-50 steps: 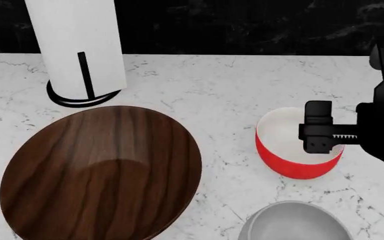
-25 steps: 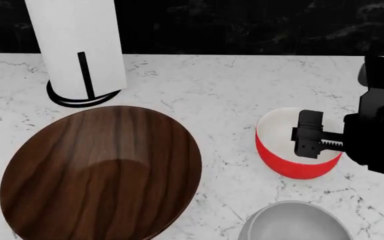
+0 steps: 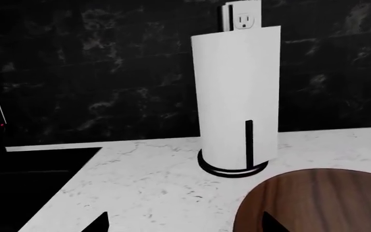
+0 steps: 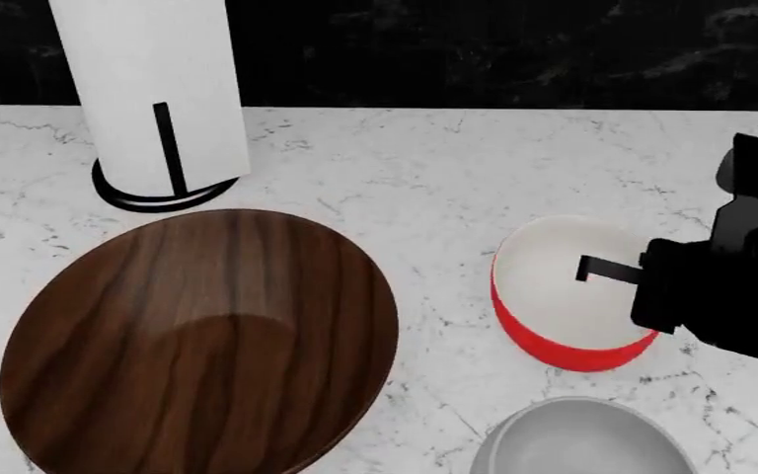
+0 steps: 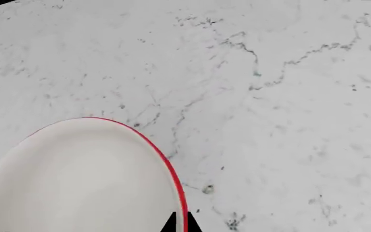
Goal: Stack the bowls from largest to smallest.
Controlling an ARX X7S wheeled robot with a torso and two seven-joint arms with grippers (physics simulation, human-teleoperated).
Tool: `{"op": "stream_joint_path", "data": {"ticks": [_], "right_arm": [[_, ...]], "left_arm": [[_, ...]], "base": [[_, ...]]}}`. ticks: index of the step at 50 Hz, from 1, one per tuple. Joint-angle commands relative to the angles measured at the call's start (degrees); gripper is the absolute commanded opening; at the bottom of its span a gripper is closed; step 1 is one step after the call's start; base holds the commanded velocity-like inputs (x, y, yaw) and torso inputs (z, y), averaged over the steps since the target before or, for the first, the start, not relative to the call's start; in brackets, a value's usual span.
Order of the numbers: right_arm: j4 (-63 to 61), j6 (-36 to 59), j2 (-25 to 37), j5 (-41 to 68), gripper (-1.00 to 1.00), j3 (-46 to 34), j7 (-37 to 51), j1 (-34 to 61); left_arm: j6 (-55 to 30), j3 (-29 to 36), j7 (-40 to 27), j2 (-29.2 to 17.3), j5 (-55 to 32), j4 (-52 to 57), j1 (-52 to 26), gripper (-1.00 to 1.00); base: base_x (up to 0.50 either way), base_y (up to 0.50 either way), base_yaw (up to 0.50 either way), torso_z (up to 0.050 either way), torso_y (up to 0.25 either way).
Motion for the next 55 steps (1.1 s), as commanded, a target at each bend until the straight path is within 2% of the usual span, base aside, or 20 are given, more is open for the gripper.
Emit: {"op": "stream_joint_path", "data": {"ticks": [1, 11, 20, 33, 46, 55], "right_arm": [[1.1, -2.1, -1.0, 3.4, -1.00, 3.8, 1.3, 1.4], [-3.9, -1.7, -1.3, 6.1, -1.00, 6.9, 4.8, 4.0], [-10.5, 3.5, -3.0, 13.1, -1.00, 11.4, 10.3, 6.5], [-18.4, 11.8, -9.9, 27.3, -1.00, 16.6, 22.7, 7.6], [-18.1, 13.5, -16.8, 33.9, -1.00, 14.7, 27.5, 6.9], [-18.9, 13.1, -20.5, 33.6, -1.00, 10.8, 26.5, 2.2]], "left_arm": [[0.1, 0.8, -1.0, -0.7, 0.7, -0.2, 0.1, 1.00], [-0.2, 0.5, -1.6, -0.8, -0.4, -0.2, -0.3, 1.00], [0.1, -0.9, -1.8, -1.6, -1.0, -0.7, -0.3, 1.00], [0.4, -3.0, -2.2, -3.0, -1.6, -1.1, -0.2, 1.00], [1.7, -2.7, -1.7, -3.5, -0.9, -1.9, 0.3, 1.00], [0.4, -4.2, -2.9, -4.6, -3.1, -0.9, -0.4, 1.00]], "base": [[0.00, 0.00, 0.00, 0.000, 0.000], [0.00, 0.00, 0.00, 0.000, 0.000], [0.00, 0.00, 0.00, 0.000, 0.000], [0.00, 0.00, 0.00, 0.000, 0.001], [0.00, 0.00, 0.00, 0.000, 0.001], [0.00, 0.00, 0.00, 0.000, 0.000]]}}
